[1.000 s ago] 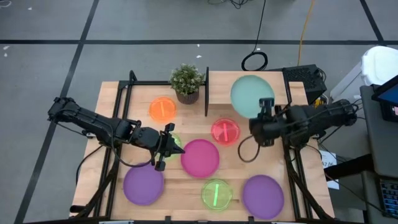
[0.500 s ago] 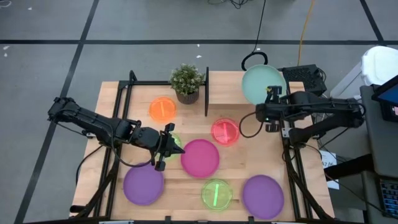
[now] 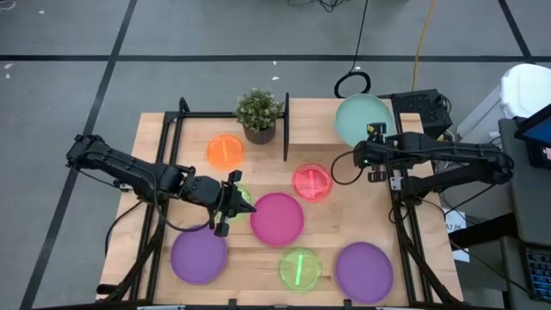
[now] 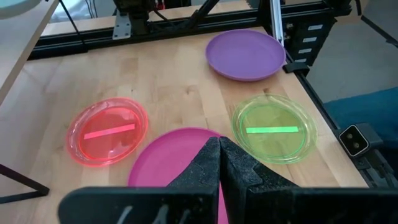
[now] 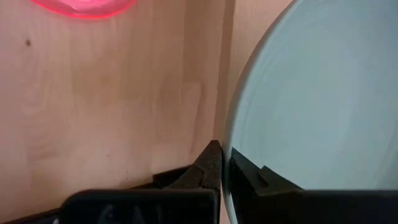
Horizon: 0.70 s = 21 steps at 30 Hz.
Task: Place and stack plates onto a shelf
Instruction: Put the top green plate on the shelf
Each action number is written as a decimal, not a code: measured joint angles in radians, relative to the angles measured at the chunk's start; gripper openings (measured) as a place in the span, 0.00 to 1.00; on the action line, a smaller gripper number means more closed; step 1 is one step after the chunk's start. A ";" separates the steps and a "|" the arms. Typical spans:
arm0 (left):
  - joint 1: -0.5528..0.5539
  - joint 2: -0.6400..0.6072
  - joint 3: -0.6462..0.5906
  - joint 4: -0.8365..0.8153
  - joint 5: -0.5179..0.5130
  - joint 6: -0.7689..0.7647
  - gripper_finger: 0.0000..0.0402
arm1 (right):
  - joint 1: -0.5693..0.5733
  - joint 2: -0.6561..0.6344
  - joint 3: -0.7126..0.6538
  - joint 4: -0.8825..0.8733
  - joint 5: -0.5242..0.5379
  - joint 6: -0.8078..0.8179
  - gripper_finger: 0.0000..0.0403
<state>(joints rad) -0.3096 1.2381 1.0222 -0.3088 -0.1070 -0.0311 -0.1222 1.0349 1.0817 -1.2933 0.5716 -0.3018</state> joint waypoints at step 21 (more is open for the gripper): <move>0.000 0.000 0.000 0.000 0.000 0.000 0.01 | -0.188 -0.152 -0.170 0.187 -0.079 -0.154 0.00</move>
<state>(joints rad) -0.3096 1.2381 1.0222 -0.3088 -0.1070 -0.0310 -0.3100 0.8825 0.9121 -1.1058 0.4924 -0.4561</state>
